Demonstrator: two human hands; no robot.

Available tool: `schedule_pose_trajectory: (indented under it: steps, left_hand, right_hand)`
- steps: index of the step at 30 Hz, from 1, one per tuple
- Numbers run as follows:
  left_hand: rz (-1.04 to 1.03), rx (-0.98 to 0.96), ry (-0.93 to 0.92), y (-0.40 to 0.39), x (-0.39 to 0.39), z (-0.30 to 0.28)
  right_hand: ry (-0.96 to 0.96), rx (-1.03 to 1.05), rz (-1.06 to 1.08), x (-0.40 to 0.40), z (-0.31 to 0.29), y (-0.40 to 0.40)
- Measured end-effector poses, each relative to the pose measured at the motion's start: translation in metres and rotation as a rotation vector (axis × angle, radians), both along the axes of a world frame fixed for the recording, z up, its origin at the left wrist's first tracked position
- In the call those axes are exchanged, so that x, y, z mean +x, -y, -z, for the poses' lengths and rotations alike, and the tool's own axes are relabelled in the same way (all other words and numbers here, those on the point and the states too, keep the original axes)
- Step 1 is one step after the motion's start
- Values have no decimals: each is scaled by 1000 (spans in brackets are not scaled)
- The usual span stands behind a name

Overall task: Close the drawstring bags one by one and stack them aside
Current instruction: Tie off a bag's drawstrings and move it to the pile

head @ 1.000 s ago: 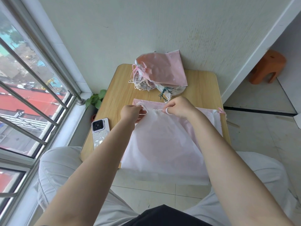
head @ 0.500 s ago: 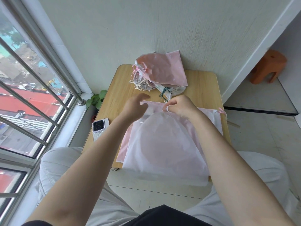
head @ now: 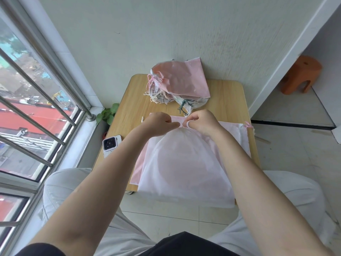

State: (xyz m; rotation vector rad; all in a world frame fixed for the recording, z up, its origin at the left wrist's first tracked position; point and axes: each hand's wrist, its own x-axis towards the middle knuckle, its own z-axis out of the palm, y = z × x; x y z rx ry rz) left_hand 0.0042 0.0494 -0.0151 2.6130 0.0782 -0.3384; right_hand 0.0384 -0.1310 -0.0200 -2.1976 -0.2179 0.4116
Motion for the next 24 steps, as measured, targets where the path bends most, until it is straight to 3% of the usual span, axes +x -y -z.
schedule_pose_trajectory:
  steps: [6,9,12,14,21,24]
  left_hand:
    - [-135,-203,-61,-12,-4,2]
    - [-216,-448,-105,-13,-8,-2]
    - [-206,-817,-161,-10,-10,-7]
    - [-174,-935,-191,-7,-9,-7]
    - [-418,-792,-64,8,-5,0]
    - [-363,-596,-41,13,-3,0]
  right_hand:
    - [-18,-29,20,-3,-1,7]
    - [3,-55,53,-2,4,7]
    - [11,-86,47,-3,3,2]
    - [19,-93,28,-4,4,-2]
    - [-37,-66,-50,-3,-5,-2]
    - [-125,-9,-81,1,-14,2]
